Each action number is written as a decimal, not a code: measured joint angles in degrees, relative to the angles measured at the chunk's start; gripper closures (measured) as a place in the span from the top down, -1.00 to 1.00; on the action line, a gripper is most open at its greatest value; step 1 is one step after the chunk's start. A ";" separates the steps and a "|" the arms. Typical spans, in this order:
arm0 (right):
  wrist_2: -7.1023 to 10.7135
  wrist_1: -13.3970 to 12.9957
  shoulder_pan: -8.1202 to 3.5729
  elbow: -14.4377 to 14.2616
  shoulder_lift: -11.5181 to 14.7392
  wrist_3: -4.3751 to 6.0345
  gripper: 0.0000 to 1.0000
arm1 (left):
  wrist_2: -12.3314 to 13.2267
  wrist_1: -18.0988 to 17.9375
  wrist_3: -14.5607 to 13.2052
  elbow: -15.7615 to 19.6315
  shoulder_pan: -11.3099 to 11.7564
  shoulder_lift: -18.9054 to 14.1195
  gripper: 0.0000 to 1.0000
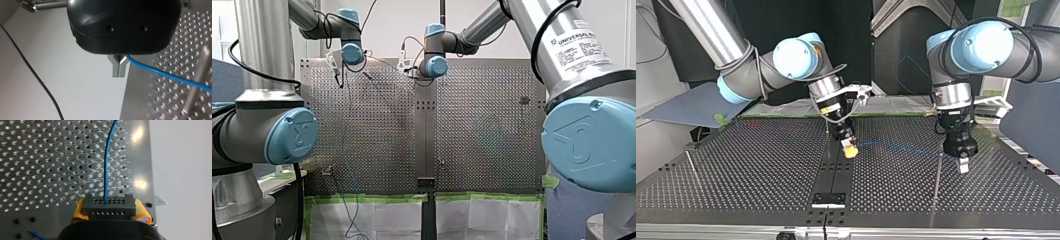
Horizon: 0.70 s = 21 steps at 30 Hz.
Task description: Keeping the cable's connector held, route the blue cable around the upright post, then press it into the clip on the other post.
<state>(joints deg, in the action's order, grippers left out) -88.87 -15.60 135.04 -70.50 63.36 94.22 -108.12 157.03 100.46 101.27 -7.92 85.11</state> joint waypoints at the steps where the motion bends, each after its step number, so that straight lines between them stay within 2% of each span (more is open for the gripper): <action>1: 0.01 0.04 -0.01 0.45 -0.17 0.01 -1.00 | 0.60 -0.01 0.17 -0.47 0.60 0.55 -1.00; 7: 0.68 0.57 0.20 3.40 -2.05 -0.02 -1.00 | 3.59 0.03 1.49 -2.54 3.58 2.70 -1.00; 15: 1.04 1.29 0.67 7.24 -5.10 -0.14 -1.00 | 7.49 -0.97 4.73 -2.91 7.50 4.59 -1.00; 21: 0.87 1.35 0.28 10.21 -5.89 -0.54 -1.00 | 10.43 -2.46 6.06 -2.92 10.42 7.29 -1.00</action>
<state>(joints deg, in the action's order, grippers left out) -88.00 -14.26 135.32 -60.28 57.47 93.68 -97.69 154.57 106.53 98.34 2.50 92.40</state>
